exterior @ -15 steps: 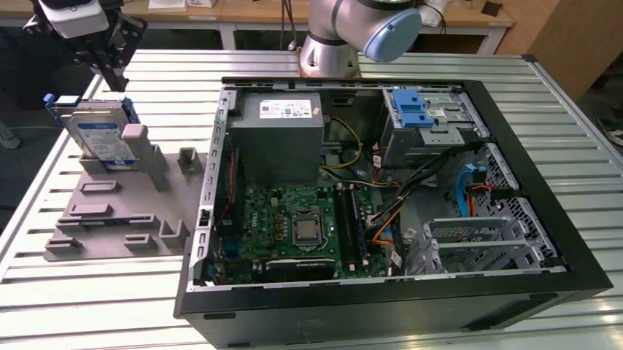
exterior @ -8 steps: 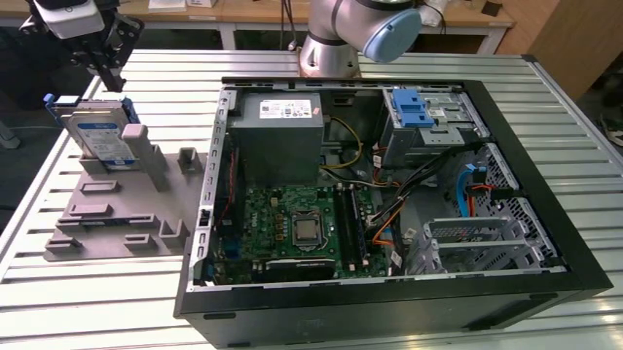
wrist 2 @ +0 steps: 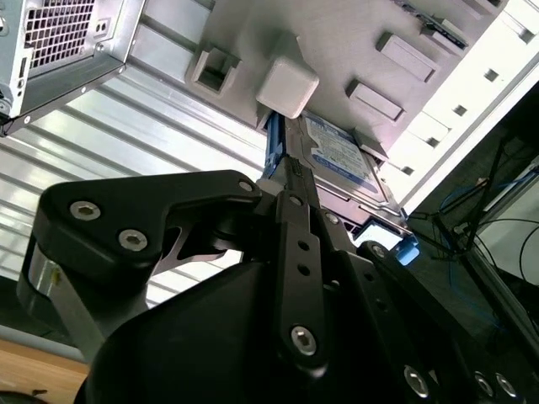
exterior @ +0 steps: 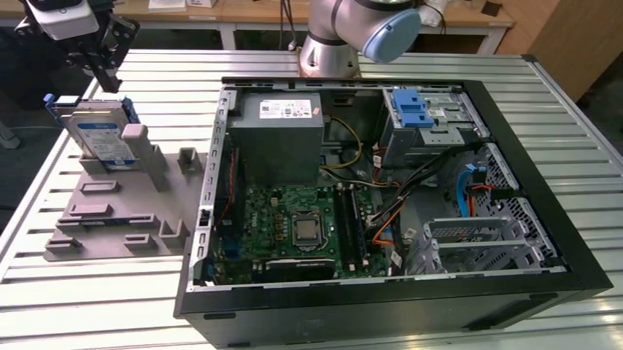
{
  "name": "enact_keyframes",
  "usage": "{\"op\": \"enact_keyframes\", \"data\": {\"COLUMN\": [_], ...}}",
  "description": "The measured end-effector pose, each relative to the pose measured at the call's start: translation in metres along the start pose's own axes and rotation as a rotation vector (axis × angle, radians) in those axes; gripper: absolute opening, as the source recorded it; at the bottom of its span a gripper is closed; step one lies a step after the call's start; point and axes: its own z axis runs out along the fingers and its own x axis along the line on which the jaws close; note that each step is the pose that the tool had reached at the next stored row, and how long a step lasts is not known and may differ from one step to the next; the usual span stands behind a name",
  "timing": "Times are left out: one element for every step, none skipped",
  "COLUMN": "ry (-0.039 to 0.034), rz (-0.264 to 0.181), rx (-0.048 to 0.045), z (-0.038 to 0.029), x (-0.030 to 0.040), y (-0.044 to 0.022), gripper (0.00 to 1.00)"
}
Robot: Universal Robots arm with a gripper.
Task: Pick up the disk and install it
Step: 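Reach for the disk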
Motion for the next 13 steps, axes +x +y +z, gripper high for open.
{"op": "enact_keyframes", "data": {"ry": [0.0002,0.0003,0.0004,0.0005,0.0006,0.0007,0.0008,0.0010,0.0010,0.0010,0.0010,0.0010,0.0010], "rz": [0.000,0.000,0.000,0.000,0.000,0.000,0.000,0.000,0.000,0.000,0.000,0.000,0.000], "rx": [0.0001,0.0000,0.0001,0.0001,0.0001,0.0001,0.0001,0.0001,0.0001,0.0001,0.0001,0.0001,0.0000], "z": [0.0001,0.0003,0.0004,0.0006,0.0007,0.0008,0.0010,0.0012,0.0014,0.0016,0.0019,0.0023,0.0027], "x": [0.0006,0.0012,0.0019,0.0025,0.0032,0.0040,0.0049,0.0058,0.0070,0.0084,0.0101,0.0118,0.0136], "y": [0.0000,0.0001,0.0001,0.0001,0.0001,0.0001,0.0001,0.0001,0.0001,0.0001,0.0001,0.0001,0.0002], "gripper": [0.11,0.11,0.11,0.11,0.11,0.11,0.11,0.11,0.11,0.11,0.11,0.11,0.11]}}
